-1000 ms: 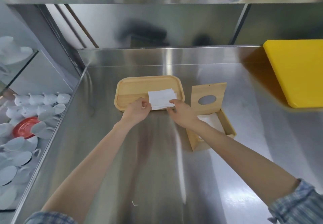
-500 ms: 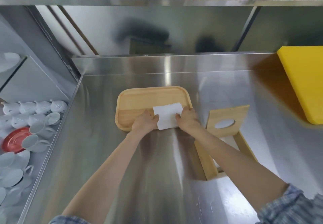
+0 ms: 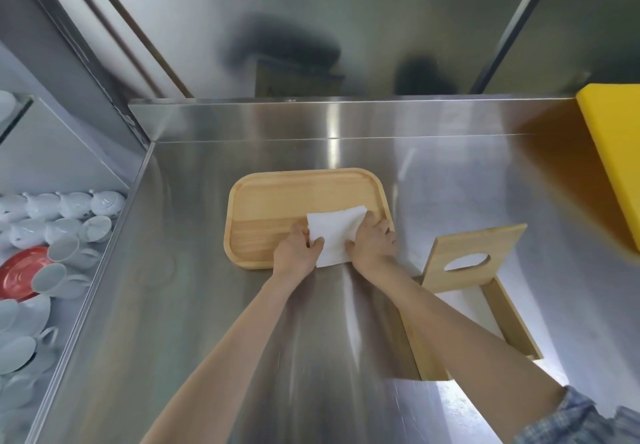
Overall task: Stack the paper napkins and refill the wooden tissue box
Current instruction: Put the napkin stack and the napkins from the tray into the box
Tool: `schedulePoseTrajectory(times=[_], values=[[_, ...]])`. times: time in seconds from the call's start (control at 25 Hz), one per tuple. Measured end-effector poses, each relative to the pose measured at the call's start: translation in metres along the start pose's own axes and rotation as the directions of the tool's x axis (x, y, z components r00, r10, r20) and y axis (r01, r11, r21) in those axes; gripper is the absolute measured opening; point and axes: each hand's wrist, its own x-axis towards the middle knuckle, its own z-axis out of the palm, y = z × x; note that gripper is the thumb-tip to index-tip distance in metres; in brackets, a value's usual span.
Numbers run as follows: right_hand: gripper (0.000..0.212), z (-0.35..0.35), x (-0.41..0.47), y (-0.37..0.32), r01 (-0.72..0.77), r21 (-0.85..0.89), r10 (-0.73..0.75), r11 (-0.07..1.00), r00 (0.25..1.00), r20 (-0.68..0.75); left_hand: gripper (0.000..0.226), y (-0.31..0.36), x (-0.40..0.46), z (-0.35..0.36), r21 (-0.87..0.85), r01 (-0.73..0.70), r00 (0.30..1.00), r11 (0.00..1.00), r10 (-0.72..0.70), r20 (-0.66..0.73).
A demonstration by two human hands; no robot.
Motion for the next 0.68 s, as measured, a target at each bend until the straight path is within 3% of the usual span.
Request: schedulePoseTrajectory(times=[0.16, 0.4, 0.56, 0.68], values=[[0.068, -0.001, -0.007, -0.002, 0.077, 0.173, -0.076, 0.982, 0.997, -0.014, 0.037, -0.002, 0.001, -0.004, -0.070, -0.004, 1.000, 0.998, 0.003, -0.018], [0.066, -0.020, -0.035, -0.007, 0.126, 0.414, -0.140, 0.901, 0.990, 0.004, 0.037, -0.002, -0.019, -0.018, -0.395, 0.033, 0.992, 0.918, -0.078, -0.099], [0.049, -0.030, -0.058, -0.003, 0.155, 0.557, -0.176, 0.816, 0.984, -0.017, 0.038, -0.004, -0.044, -0.032, -0.708, 0.052, 0.995, 0.705, -0.098, -0.025], [0.044, -0.034, -0.082, 0.005, 0.184, 0.634, -0.205, 0.751, 0.978, -0.042, 0.013, -0.004, -0.076, -0.043, -0.879, 0.158, 0.984, 0.450, 0.002, 0.177]])
